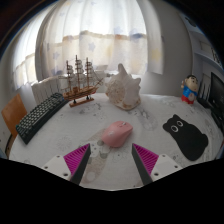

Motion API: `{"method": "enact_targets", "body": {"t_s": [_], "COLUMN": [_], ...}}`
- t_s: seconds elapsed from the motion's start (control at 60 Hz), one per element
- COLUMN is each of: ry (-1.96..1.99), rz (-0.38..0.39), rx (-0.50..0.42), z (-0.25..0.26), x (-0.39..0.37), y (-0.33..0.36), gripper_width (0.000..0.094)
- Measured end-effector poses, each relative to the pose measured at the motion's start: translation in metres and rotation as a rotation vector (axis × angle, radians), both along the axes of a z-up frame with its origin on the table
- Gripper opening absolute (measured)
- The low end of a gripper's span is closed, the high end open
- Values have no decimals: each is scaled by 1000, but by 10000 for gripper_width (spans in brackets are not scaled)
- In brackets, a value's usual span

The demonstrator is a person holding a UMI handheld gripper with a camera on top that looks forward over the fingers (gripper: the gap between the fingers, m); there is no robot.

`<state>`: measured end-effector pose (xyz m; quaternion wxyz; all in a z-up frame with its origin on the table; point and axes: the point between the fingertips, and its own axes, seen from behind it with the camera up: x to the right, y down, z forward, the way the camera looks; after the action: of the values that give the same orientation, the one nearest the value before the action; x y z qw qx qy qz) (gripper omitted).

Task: Arrange mouse

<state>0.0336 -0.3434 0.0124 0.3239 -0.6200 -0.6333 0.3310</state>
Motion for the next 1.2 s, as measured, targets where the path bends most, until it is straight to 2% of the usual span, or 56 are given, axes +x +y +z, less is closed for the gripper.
{"method": "enact_targets", "body": {"t_s": [0.3,0.617,0.667,0.733,0.767,0.783,0.867,0.967,1.083,1.2], "ry": [-29,-34,-34,-32,-32,-31,-36,-24,18,68], "rz": [23,73,76,83,86,87,87,112,111,91], "rx": [14,-18,-16,-7,-5,0,24,6,-49,-85], "z": [-24,-24,-25,-25,-25,-25,-21,1,58,120], "x": [-62,-102,-105,-108,-110,-110,-112,-111,-105,-97], "y": [0,-11,-11,-9,-8,-7,-2,0,20,69], "gripper_width": [864,851,816,705,577,465,430,402,402,398]}}
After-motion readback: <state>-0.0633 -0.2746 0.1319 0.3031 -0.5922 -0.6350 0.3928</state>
